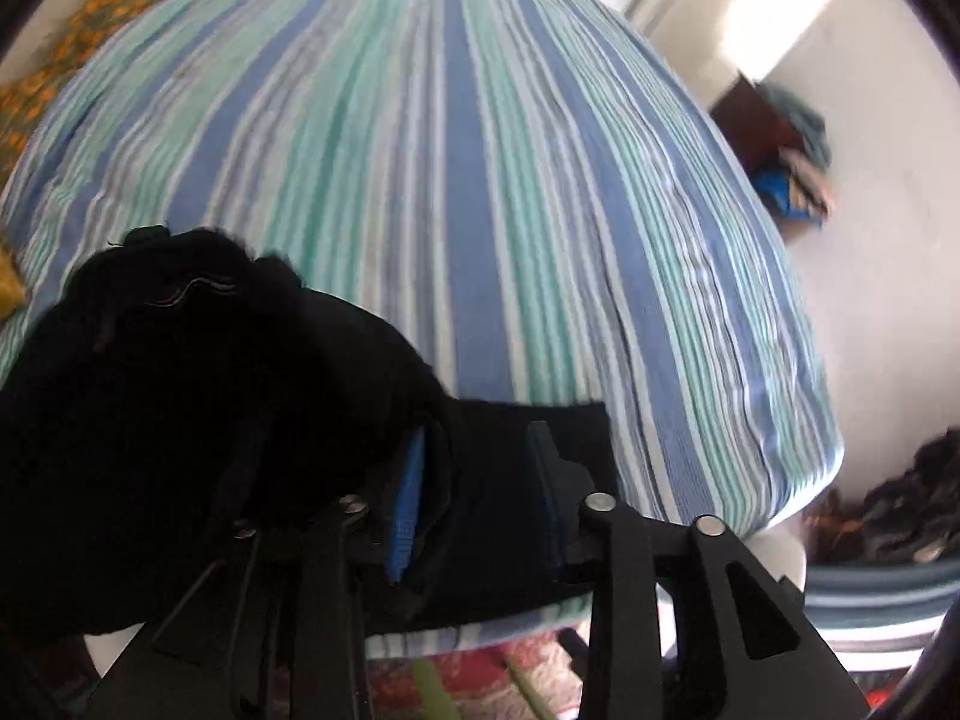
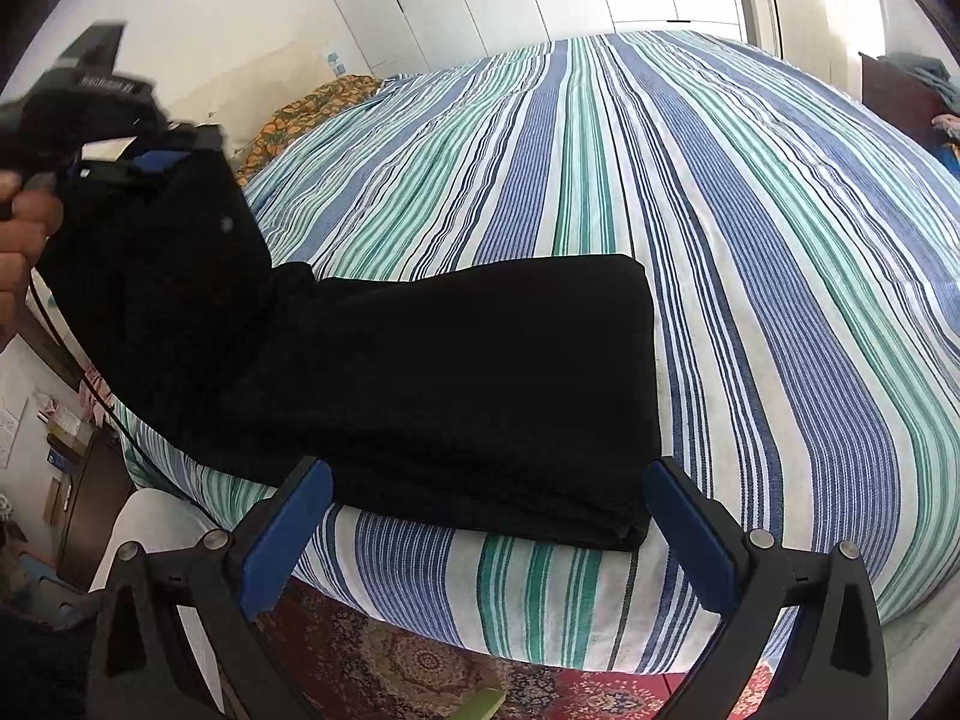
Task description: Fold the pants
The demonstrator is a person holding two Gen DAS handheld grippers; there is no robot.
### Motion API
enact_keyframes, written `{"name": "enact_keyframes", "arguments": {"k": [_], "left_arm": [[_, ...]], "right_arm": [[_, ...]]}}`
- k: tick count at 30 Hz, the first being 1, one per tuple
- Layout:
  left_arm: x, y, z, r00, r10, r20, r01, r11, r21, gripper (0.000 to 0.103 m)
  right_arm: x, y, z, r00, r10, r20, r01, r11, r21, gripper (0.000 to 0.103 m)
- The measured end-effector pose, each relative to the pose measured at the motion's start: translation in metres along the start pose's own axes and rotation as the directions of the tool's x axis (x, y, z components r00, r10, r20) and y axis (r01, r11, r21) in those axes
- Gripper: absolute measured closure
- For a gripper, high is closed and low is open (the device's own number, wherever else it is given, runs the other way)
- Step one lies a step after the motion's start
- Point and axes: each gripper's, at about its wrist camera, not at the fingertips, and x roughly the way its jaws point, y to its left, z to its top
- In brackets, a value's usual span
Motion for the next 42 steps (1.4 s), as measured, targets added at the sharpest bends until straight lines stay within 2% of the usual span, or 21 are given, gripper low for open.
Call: {"name": "enact_keyframes", "arguments": {"k": [1, 2, 5, 7, 9, 11, 13, 15, 17, 18, 20, 22, 23, 25, 27, 30, 34, 38, 40, 41, 42], "left_arm": [[-0.001, -0.029, 0.001, 0.996, -0.088, 0.006, 0.088, 0.994, 0.072, 0.067], [-0.008, -0.051, 0.000, 0.990, -0.143, 0.012, 0.140, 0.982, 0.127, 0.065], [-0.041, -0.080, 0.002, 0.986, -0.150, 0.069, 0.131, 0.967, 0.219, 0.053], [-0.058, -0.069, 0.009, 0.980, -0.145, 0.134, 0.110, 0.964, 0.242, 0.044], [-0.079, -0.041, 0.006, 0.971, -0.097, 0.219, 0.045, 0.972, 0.229, 0.038], [-0.084, 0.002, 0.000, 0.957, -0.006, 0.290, -0.051, 0.981, 0.189, 0.033], [-0.078, 0.053, -0.012, 0.946, 0.088, 0.312, -0.132, 0.984, 0.123, 0.032], [-0.062, 0.090, -0.031, 0.945, 0.151, 0.292, -0.178, 0.982, 0.068, 0.032], [-0.036, 0.121, -0.052, 0.947, 0.216, 0.237, -0.226, 0.974, 0.018, 0.033], [-0.019, 0.133, -0.063, 0.949, 0.233, 0.215, -0.239, 0.971, 0.002, 0.033], [0.010, 0.152, -0.084, 0.949, 0.260, 0.177, -0.260, 0.965, -0.022, 0.034], [0.033, 0.163, -0.098, 0.948, 0.286, 0.143, -0.285, 0.958, -0.027, 0.036], [0.043, 0.168, -0.104, 0.945, 0.302, 0.127, -0.301, 0.953, -0.029, 0.036], [0.053, 0.179, -0.114, 0.947, 0.306, 0.093, -0.304, 0.952, -0.038, 0.036], [0.060, 0.181, -0.121, 0.956, 0.288, 0.058, -0.285, 0.957, -0.046, 0.036], [0.065, 0.177, -0.124, 0.957, 0.286, 0.045, -0.284, 0.958, -0.034, 0.036], [0.066, 0.174, -0.124, 0.960, 0.277, 0.050, -0.275, 0.961, -0.040, 0.034], [0.067, 0.178, -0.125, 0.964, 0.262, 0.052, -0.259, 0.964, -0.057, 0.034], [0.065, 0.181, -0.125, 0.964, 0.263, 0.048, -0.259, 0.963, -0.070, 0.034], [0.062, 0.184, -0.125, 0.964, 0.264, 0.046, -0.259, 0.962, -0.079, 0.034], [0.056, 0.186, -0.125, 0.965, 0.258, 0.050, -0.253, 0.963, -0.090, 0.035]], "right_arm": [[-0.001, -0.002, 0.000, 1.000, -0.001, 0.002, 0.001, 1.000, 0.008, 0.000], [-0.002, -0.003, 0.000, 1.000, -0.003, 0.004, 0.003, 1.000, 0.016, 0.000], [-0.008, -0.009, 0.000, 1.000, 0.000, 0.019, 0.000, 0.999, 0.036, 0.000], [-0.011, -0.014, 0.000, 1.000, 0.003, 0.025, -0.004, 0.998, 0.059, 0.000], [-0.012, -0.020, 0.001, 0.999, 0.017, 0.030, -0.020, 0.996, 0.091, 0.000], [-0.014, -0.023, 0.004, 0.998, 0.055, 0.038, -0.058, 0.993, 0.102, 0.000], [-0.017, -0.020, 0.010, 0.989, 0.140, 0.050, -0.143, 0.986, 0.080, 0.000], [-0.018, -0.013, 0.018, 0.960, 0.275, 0.044, -0.277, 0.960, 0.030, 0.000], [-0.009, -0.004, 0.027, 0.925, 0.380, -0.023, -0.381, 0.924, -0.032, 0.000], [0.000, 0.000, 0.032, 0.912, 0.405, -0.069, -0.409, 0.911, -0.057, 0.000], [0.018, 0.008, 0.037, 0.912, 0.385, -0.143, -0.402, 0.908, -0.116, 0.001], [0.039, 0.009, 0.042, 0.902, 0.377, -0.211, -0.410, 0.902, -0.138, 0.009], [0.050, 0.007, 0.045, 0.891, 0.384, -0.244, -0.421, 0.899, -0.122, 0.016], [0.071, -0.003, 0.050, 0.871, 0.398, -0.288, -0.428, 0.902, -0.048, 0.020], [0.089, -0.012, 0.053, 0.836, 0.440, -0.328, -0.456, 0.890, 0.032, 0.033], [0.102, -0.018, 0.060, 0.763, 0.529, -0.372, -0.523, 0.843, 0.125, 0.034], [0.121, -0.027, 0.069, 0.691, 0.583, -0.427, -0.535, 0.810, 0.239, 0.035], [0.143, -0.022, 0.075, 0.687, 0.538, -0.489, -0.469, 0.842, 0.267, 0.039], [0.147, -0.014, 0.076, 0.677, 0.542, -0.498, -0.479, 0.838, 0.261, 0.055], [0.148, -0.011, 0.077, 0.669, 0.559, -0.490, -0.491, 0.827, 0.274, 0.067], [0.148, -0.011, 0.078, 0.663, 0.580, -0.474, -0.500, 0.813, 0.296, 0.076]]}}
